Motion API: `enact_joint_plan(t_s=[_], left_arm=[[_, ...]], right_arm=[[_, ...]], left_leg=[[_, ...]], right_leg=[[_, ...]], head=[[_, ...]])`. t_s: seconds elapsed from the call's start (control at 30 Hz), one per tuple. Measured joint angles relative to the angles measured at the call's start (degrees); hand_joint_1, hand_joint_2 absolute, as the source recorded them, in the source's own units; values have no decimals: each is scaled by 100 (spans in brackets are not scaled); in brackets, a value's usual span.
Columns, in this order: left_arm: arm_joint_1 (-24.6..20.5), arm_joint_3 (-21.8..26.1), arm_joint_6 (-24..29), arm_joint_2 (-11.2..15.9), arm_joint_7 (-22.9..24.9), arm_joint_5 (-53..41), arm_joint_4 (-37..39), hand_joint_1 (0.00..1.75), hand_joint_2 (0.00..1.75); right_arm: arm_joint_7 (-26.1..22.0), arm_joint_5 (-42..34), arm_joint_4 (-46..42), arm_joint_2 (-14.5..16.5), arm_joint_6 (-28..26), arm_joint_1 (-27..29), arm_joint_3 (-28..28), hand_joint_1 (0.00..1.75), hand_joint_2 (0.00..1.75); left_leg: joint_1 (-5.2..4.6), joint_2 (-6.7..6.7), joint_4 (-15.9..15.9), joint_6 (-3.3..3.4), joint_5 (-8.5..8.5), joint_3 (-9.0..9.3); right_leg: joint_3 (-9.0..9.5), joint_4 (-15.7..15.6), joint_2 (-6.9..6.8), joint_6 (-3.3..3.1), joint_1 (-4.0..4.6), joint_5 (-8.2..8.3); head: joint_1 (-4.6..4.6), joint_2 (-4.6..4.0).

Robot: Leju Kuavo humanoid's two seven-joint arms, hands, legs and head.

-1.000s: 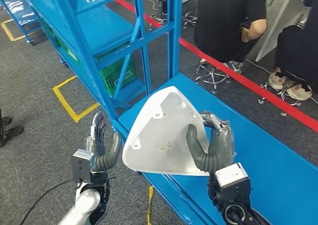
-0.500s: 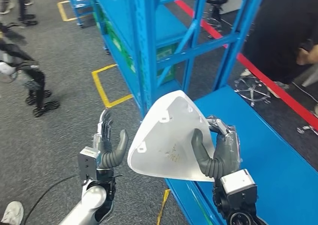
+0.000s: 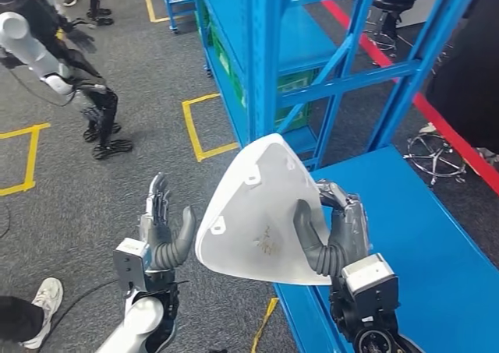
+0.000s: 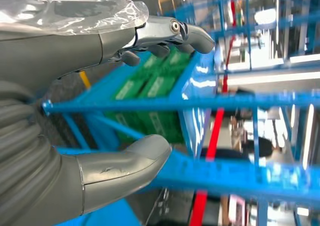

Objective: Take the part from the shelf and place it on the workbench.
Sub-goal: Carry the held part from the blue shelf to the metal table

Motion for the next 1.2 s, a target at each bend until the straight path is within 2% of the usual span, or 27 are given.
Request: enact_joint_plan(t_s=[0.07, 0.1, 0.17, 0.2, 0.27, 0.3, 0.33, 0.37, 0.4, 0.43, 0.47, 0.53, 0.57, 0.6, 0.63, 0.67, 0.7, 0.77, 0.8, 0.83, 0.9, 0.93, 0.97, 1.03, 1.1, 1.13, 1.2], left_arm=[[-23, -7, 8, 1, -27, 32, 0, 0, 175], [-33, -10, 10, 1, -40, 47, 0, 0, 175], [-39, -15, 15, 6, -62, 71, -1, 0, 175], [-37, -15, 19, 8, -70, 79, -1, 0, 175], [-44, -19, 28, 9, -87, 82, -2, 0, 175], [-47, -23, 32, 9, -95, 84, -2, 0, 175], [-51, -27, 34, 9, -100, 88, -2, 0, 175], [-50, -31, 34, 10, -103, 92, -1, 0, 175], [-48, -33, 34, 13, -104, 97, -1, 0, 175], [-47, -34, 34, 17, -105, 103, 0, 0, 175], [-47, -34, 34, 20, -107, 108, 0, 0, 175], [-52, -40, 22, 24, -113, 116, 1, 0, 175], [-56, -48, 12, 23, -117, 117, 1, 0, 175], [-57, -56, 3, 25, -120, 118, 2, 0, 175], [-55, -62, 0, 27, -122, 119, 2, 0, 175], [-49, -66, 7, 30, -123, 121, 1, 0, 175], [-44, -67, 21, 35, -123, 123, -1, 0, 175], [-63, -67, 44, 45, -121, 124, -5, 0, 175], [-74, -67, 49, 48, -120, 124, -5, 0, 175], [-80, -67, 50, 51, -117, 125, -5, 0, 175], [-70, -67, 59, 62, -97, 128, -4, 0, 175], [-64, -67, 67, 72, -82, 129, -4, 0, 175], [-61, -67, 76, 81, -66, 129, -5, 0, 175], [-65, -67, 95, 102, -37, 126, -10, 0, 175], [-73, -67, 98, 119, 3, 118, -25, 0, 175], [-77, -67, 87, 128, 24, 116, -32, 0, 175], [-78, -67, 61, 153, 55, 113, -49, 0, 175]], right_arm=[[-20, -43, 0, -11, -3, -40, 33, 175, 175], [-31, -61, 0, -15, -4, -63, 47, 175, 175], [-44, -75, 0, -18, -8, -97, 68, 175, 175], [-48, -75, 0, -20, -10, -110, 78, 175, 175], [-63, -80, 0, -31, -14, -140, 100, 175, 175], [-70, -86, 1, -42, -16, -153, 114, 175, 175], [-78, -98, 2, -52, -19, -160, 128, 175, 175], [-81, -118, 4, -63, -20, -162, 143, 175, 175], [-83, -135, 9, -72, -21, -161, 157, 175, 175], [-85, -151, 15, -80, -25, -162, 170, 175, 175], [-86, -160, 21, -88, -29, -166, 183, 175, 175], [-87, -158, 27, -102, -43, -181, 206, 175, 175], [-85, -156, 28, -105, -54, -192, 217, 175, 175], [-78, -154, 30, -108, -62, -200, 228, 175, 175], [-68, -153, 32, -110, -64, -207, 237, 175, 175], [-58, -154, 32, -109, -60, -217, 246, 175, 175], [-48, -155, 33, -108, -46, -229, 255, 175, 175], [-42, -153, 33, -106, -19, -257, 269, 175, 175], [-39, -153, 36, -105, -10, -266, 276, 175, 175], [-38, -153, 42, -105, -2, -269, 283, 175, 175], [-35, -156, 59, -105, 13, -269, 304, 175, 175], [-35, -156, 67, -105, 21, -272, 316, 175, 175], [-36, -156, 73, -105, 31, -277, 328, 175, 175], [-38, -156, 82, -103, 61, -299, 349, 175, 175], [-48, -157, 93, -102, 88, -338, 368, 175, 175], [-60, -157, 101, -100, 93, -356, 377, 175, 175], [-89, -158, 119, -98, 92, -384, 396, 175, 175]], left_leg=[[-28, 228, -663, 45, 211, 354], [-43, 267, -785, 77, 223, 415], [-60, 115, -811, 148, 213, 416], [-56, 42, -821, 180, 213, 426], [-41, -97, -843, 242, 219, 456], [-39, -166, -847, 261, 217, 464], [-45, -239, -845, 276, 213, 468], [-54, -322, -843, 284, 210, 472], [-64, -410, -842, 289, 206, 480], [-72, -502, -840, 293, 202, 495], [-77, -593, -840, 294, 198, 516], [-86, -755, -833, 288, 184, 544], [-89, -829, -823, 275, 181, 535], [-84, -899, -817, 253, 185, 511], [-78, -974, -818, 220, 198, 485], [-73, -1052, -831, 181, 218, 464], [-79, -1022, -816, 150, 210, 447], [-109, -732, -522, 98, 31, 300], [-105, -518, -187, 76, -144, 129], [-90, -382, 214, 48, -323, -90], [-45, -275, 792, -1, -493, -421], [-24, -245, 790, -21, -432, -437], [-6, -199, 560, -36, -282, -323], [6, 68, -227, -46, 53, 99], [-19, 283, -717, 4, 198, 368], [-40, 297, -773, 43, 195, 393], [-44, 141, -785, 123, 204, 394]], right_leg=[[33, 19, -118, 61, 36, -56], [49, 24, -170, 91, 56, -80], [91, 18, -296, 150, 55, -123], [93, 51, -260, 182, 37, -175], [-59, 437, 17, 224, -2, -429], [-247, 837, 213, 231, -11, -623], [-472, 1290, 331, 231, -12, -806], [-692, 1693, 392, 227, -8, -929], [-832, 1896, 418, 214, -3, -929], [-864, 1858, 437, 191, 5, -802], [-795, 1605, 478, 158, 15, -575], [-514, 812, 742, 82, 30, -76], [-378, 487, 871, 55, 28, 52], [-292, 293, 957, 36, 30, 97], [-242, 205, 961, 22, 32, 85], [-197, 144, 890, 12, 26, 74], [-168, 100, 811, -4, 17, 90], [-104, 0, 637, -45, 0, 129], [-87, -24, 541, -63, 7, 134], [-85, -28, 448, -79, 18, 129], [-88, -27, 259, -90, 29, 112], [-88, -24, 174, -86, 29, 102], [-85, -17, 94, -76, 27, 88], [-79, 22, -40, -29, 40, 37], [-67, 73, -148, 37, 72, -26], [-55, 86, -204, 68, 82, -51], [-26, 91, -307, 130, 65, -96]], head=[[-31, 0], [-19, 0], [34, 0], [55, 0], [104, 0], [146, 0], [186, 0], [222, 0], [244, 0], [263, 0], [279, 0], [308, 0], [314, 0], [315, 0], [314, 0], [314, 0], [303, 0], [222, 0], [178, 0], [146, 0], [119, 0], [100, 0], [76, 0], [28, 0], [19, 0], [33, 0], [69, 0]])
